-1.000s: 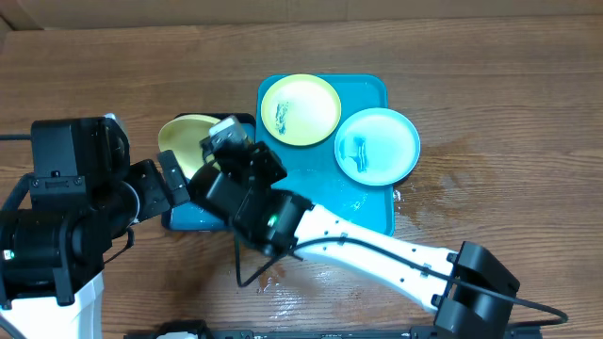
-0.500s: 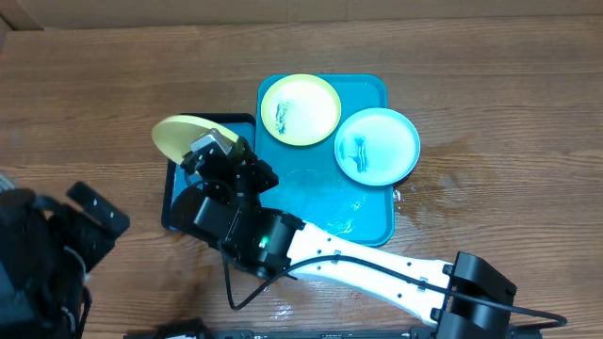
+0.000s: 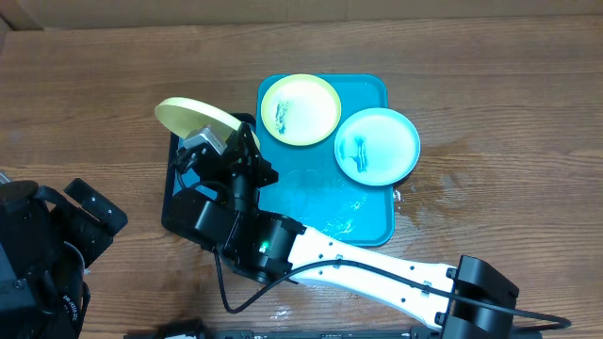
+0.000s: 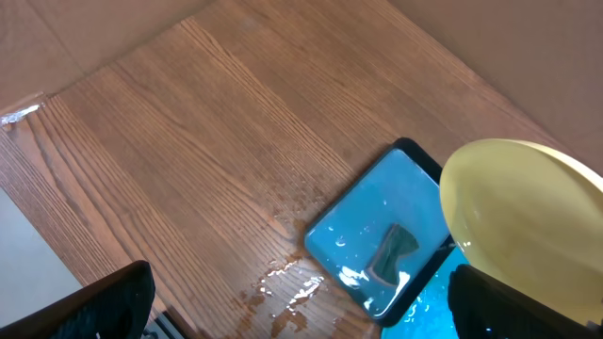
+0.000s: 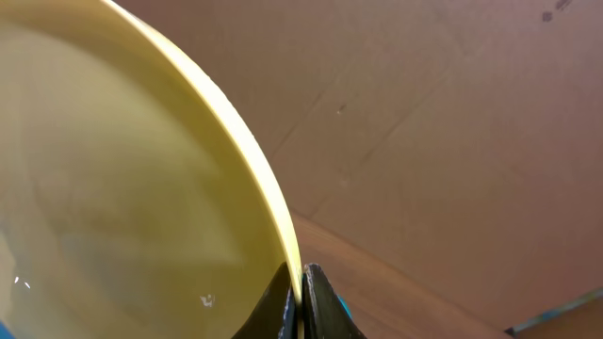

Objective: Clean dirty plates on tray and stack at the side

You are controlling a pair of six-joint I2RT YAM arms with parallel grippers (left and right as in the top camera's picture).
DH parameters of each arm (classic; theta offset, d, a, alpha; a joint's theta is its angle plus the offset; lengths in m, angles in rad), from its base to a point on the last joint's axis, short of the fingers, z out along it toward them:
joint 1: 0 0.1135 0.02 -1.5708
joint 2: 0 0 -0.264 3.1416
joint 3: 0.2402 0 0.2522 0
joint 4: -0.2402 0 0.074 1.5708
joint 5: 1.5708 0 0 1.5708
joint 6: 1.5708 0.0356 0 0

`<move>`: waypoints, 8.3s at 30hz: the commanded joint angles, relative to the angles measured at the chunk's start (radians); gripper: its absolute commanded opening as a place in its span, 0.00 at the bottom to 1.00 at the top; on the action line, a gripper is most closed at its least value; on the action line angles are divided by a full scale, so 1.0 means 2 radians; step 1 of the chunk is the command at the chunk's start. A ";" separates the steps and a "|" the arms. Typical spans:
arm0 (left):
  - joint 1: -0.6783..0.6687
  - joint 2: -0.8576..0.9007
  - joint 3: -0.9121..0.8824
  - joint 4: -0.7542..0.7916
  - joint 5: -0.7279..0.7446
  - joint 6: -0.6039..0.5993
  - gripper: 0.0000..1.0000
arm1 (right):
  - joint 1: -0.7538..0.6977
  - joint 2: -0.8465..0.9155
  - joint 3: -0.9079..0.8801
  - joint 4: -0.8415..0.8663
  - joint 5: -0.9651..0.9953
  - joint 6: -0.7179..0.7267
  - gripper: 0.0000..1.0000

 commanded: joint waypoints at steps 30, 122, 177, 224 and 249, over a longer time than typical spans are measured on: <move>0.003 0.001 0.001 -0.001 -0.010 -0.009 1.00 | 0.000 -0.023 0.017 0.028 -0.012 0.029 0.04; 0.003 0.001 0.001 -0.001 -0.010 -0.009 1.00 | -0.644 -0.144 -0.192 -0.288 -0.777 0.204 0.64; 0.003 0.001 0.001 -0.001 -0.010 -0.009 1.00 | -0.338 -0.147 -0.336 -0.130 -0.606 0.444 0.04; -0.137 0.340 -0.344 0.276 0.143 0.081 0.50 | -0.345 -0.241 -0.231 -0.280 -0.604 0.359 0.47; -0.131 0.421 -0.280 0.261 0.145 0.080 0.04 | -0.413 -0.237 -0.231 -0.289 -0.606 0.411 0.53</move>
